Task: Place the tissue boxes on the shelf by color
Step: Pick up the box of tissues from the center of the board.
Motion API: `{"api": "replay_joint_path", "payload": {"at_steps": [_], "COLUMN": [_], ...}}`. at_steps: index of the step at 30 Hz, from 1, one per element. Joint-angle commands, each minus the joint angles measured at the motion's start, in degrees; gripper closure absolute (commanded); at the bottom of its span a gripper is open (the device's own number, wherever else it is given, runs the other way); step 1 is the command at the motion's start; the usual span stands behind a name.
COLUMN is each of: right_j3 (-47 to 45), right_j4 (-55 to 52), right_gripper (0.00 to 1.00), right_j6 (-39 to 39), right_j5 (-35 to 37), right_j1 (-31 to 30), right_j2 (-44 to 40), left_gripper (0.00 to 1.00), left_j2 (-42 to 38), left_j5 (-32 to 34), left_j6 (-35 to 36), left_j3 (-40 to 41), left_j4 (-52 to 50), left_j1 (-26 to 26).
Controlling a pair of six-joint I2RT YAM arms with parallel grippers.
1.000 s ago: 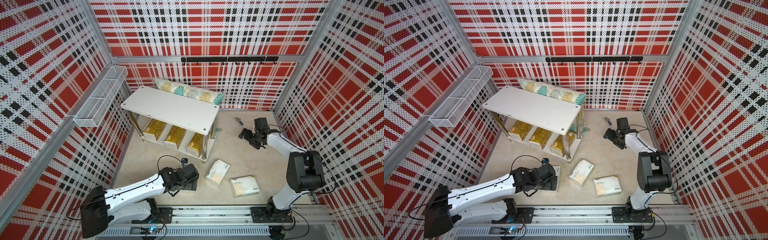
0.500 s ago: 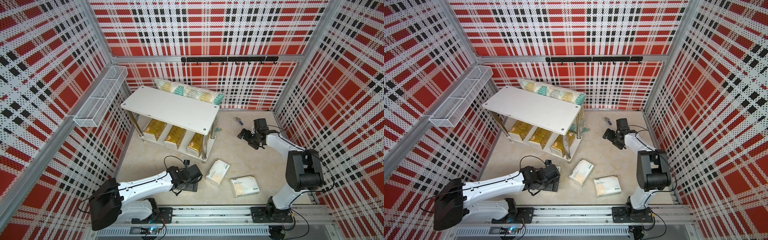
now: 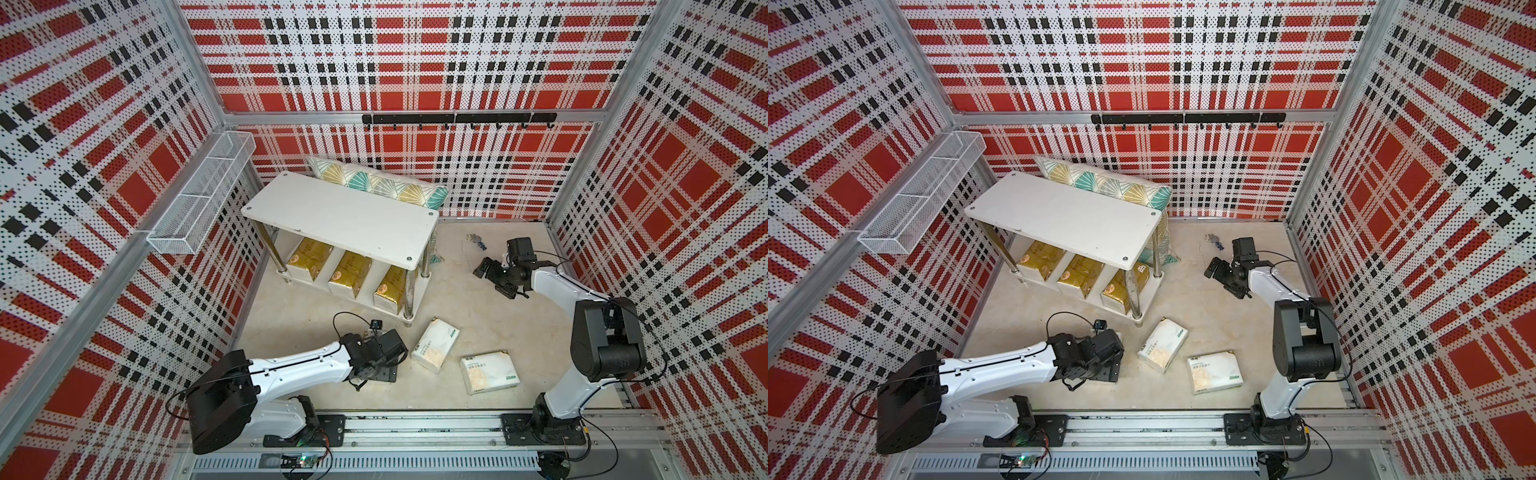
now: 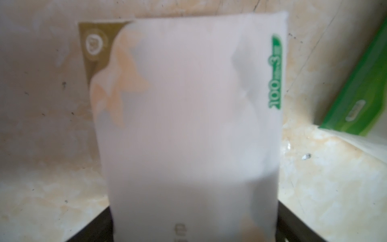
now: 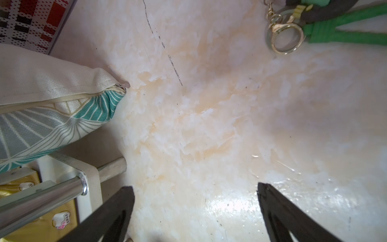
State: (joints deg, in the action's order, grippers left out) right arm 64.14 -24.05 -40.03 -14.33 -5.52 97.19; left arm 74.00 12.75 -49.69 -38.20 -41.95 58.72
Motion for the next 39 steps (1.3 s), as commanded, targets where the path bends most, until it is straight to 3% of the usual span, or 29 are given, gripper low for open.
{"api": "replay_joint_path", "payload": {"at_steps": [1,10,21,32,39], "right_j3": [-0.46,0.23,1.9,3.51,4.77], "right_j4": [0.67,-0.07,-1.13,-2.4,-3.17], "right_gripper": [0.0,0.0,0.0,0.0,0.0], "right_j6": [0.13,0.28,0.47,0.26,0.32], "right_j5": [-0.14,0.09,0.26,0.12,0.18], "right_j1": [-0.2,-0.19,-0.2,-0.35,-0.37], "right_j2": [0.55,0.28,0.67,0.54,0.37], "left_gripper": [0.11,0.18,0.25,0.25,0.26], "left_j2": [-0.01,-1.86,-11.0,-19.46,-20.56], "left_j5": [1.14,2.18,3.3,11.83,18.36], "left_j6": [-1.06,-1.11,-3.95,-8.93,-12.49], "left_j3": [1.39,-0.03,-5.53,-17.24,-25.77], "left_j4": [2.22,0.51,-8.33,-22.05,-29.66], "left_j1": [0.76,1.98,2.77,2.88,2.22]}}
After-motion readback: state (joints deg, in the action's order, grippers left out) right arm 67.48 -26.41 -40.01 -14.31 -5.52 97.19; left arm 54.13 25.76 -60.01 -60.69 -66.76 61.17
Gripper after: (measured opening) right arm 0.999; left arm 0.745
